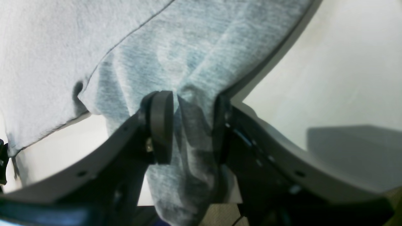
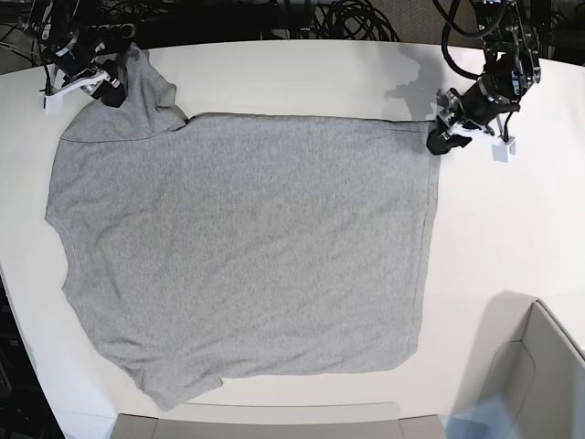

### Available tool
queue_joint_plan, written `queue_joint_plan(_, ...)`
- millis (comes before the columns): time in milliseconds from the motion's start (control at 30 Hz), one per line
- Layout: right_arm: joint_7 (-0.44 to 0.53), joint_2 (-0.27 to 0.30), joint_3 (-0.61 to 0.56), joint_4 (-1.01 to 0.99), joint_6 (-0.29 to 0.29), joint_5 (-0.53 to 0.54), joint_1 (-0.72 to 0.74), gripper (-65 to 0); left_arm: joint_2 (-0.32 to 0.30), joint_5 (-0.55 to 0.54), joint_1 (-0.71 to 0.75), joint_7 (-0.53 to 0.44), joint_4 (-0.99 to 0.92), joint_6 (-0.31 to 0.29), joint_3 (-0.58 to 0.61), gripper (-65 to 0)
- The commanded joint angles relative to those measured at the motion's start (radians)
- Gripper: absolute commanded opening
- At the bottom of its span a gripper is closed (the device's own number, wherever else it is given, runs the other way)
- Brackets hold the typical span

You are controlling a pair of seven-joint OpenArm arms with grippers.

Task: Fold the T-shirt properly
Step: 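Close both grippers on the shoulder corners of the shirt, then lift the shoulders and fold them over toward the hem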

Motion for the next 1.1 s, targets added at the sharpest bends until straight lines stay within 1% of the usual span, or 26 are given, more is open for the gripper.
queue_joint_plan(0, -0.042, 0.007, -0.005, -0.001, -0.017, -0.037, -0.008, -44.2, 0.0, 0.028, 0.009, 0.043, 0.002, 0.017, 0.045, -43.5)
queue_joint_plan(67, -0.042, 0.022, -0.03, -0.001, -0.017, -0.037, -0.008, -44.2, 0.002, 0.03, 0.009, 0.037, -0.003, 0.022, 0.085, -43.6)
queue_joint_plan(133, -0.036, 0.034, -0.074, -0.001, -0.017, -0.038, -0.009, -44.4, 0.002, 0.03, 0.009, -0.003, -0.004, 0.023, 0.108, -44.0)
queue_joint_plan(167, -0.036, 0.036, -0.087, -0.001, -0.017, -0.038, -0.011, -45.6, 0.002, 0.031, 0.009, -0.023, -0.004, 0.023, 0.11, -45.4)
queue_joint_plan(200, -0.036, 0.036, -0.091, -0.001, -0.017, -0.04, -0.014, -48.0, 0.002, 0.031, 0.009, -0.032, -0.012, 0.023, 0.107, -47.2)
queue_joint_plan(300, -0.035, 0.038, -0.09, -0.001, -0.018, -0.04, -0.015, -61.9, -0.003, 0.031, 0.015, -0.045, -0.036, 0.023, 0.093, -56.6)
queue_joint_plan(333, -0.035, 0.039, -0.087, -0.001, -0.018, -0.042, -0.015, -65.0, -0.003, 0.031, 0.017, -0.045, -0.038, 0.023, 0.073, -60.5)
queue_joint_plan(367, -0.035, 0.041, -0.07, -0.001, -0.018, -0.042, -0.017, -65.0, -0.003, 0.031, 0.018, -0.042, -0.038, 0.023, 0.051, -64.9)
queue_joint_plan(467, -0.036, 0.053, -0.021, 0.025, -0.018, -0.042, -0.031, -65.0, -0.003, 0.031, 0.037, -0.035, -0.036, 0.023, -0.001, -65.0)
queue_joint_plan(633, -0.035, 0.059, -0.01, 0.168, -0.018, -0.042, -0.098, -65.0, -0.012, 0.03, 0.073, -0.032, -0.015, 0.017, -0.085, -65.0)
queue_joint_plan(700, -0.039, 0.053, -0.01, 0.237, -0.018, -0.042, -0.132, -65.0, -0.028, 0.027, 0.103, -0.032, 0.007, 0.016, -0.096, -65.0)
queue_joint_plan(800, -0.041, 0.051, -0.01, 0.304, -0.018, -0.04, -0.181, -65.0, -0.029, 0.027, 0.15, -0.032, 0.063, 0.016, -0.102, -65.0)
queue_joint_plan(967, -0.035, 0.05, 0.004, 0.358, -0.018, -0.037, -0.244, -65.0, -0.022, 0.024, 0.245, -0.032, 0.146, 0.016, -0.208, -65.0)
queue_joint_plan(1067, -0.035, 0.028, 0.042, 0.367, -0.018, -0.035, -0.252, -65.0, -0.022, 0.024, 0.279, -0.032, 0.198, 0.016, -0.253, -65.0)
